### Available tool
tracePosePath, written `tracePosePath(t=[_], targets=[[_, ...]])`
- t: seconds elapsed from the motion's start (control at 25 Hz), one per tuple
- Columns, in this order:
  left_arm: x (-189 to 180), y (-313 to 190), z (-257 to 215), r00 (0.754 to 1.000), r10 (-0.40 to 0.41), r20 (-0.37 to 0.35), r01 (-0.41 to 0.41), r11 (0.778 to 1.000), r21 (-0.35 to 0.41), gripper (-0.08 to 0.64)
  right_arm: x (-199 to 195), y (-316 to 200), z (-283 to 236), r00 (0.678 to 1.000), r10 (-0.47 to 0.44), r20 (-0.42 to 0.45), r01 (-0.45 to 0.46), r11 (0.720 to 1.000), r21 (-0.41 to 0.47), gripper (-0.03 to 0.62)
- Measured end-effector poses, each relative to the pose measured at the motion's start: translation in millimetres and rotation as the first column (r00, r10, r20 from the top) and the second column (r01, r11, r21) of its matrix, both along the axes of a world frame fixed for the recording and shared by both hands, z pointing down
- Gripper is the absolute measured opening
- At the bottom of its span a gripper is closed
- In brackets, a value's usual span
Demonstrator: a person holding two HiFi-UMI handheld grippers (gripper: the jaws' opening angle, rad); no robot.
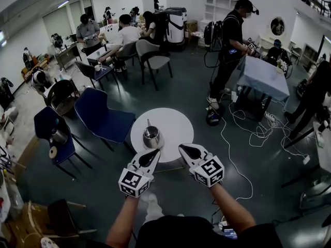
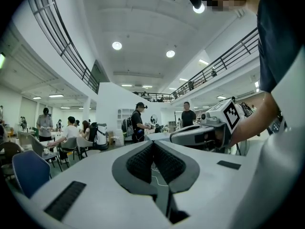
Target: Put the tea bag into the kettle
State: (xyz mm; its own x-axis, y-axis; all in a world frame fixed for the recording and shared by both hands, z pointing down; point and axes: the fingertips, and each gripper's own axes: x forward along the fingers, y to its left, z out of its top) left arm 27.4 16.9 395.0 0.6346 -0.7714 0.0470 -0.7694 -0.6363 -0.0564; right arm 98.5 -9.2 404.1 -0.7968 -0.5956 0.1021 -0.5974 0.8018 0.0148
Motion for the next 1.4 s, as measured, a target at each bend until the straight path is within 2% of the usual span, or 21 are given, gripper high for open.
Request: tracePosePath(t=[0.28,0.48,0.88,1.04,1.4], targets=[[-5,21,4,0.999,-0.045,0.003,0.045,0.999,-0.005,0.015,3,15,2,0.999,-0.024,0.03,0.025,0.999,-0.024,0.017],[-13,25,0,0.995,-0.081,-0.056,0.08,0.996,-0.026,0.015,3,19,0,0.999,-0.025,0.031,0.026,0.999,-0.021,0.017],[-25,30,-3,0.996,-0.08,-0.047,0.079,0.997,-0.025,0.015,-8,27,-7,0.999,-0.02,0.043,0.02,1.0,0.005,0.017],[-29,36,-6,0.995,-0.069,-0.066,0.067,0.997,-0.029,0.015,-12,31,-11,0.998,-0.011,0.054,0.01,1.0,0.009,0.017],[-43,53,-3,0.998,-0.061,-0.022,0.06,0.997,-0.038,0.015,-28,47,-15,0.996,0.002,0.085,-0.001,1.0,-0.016,0.017]])
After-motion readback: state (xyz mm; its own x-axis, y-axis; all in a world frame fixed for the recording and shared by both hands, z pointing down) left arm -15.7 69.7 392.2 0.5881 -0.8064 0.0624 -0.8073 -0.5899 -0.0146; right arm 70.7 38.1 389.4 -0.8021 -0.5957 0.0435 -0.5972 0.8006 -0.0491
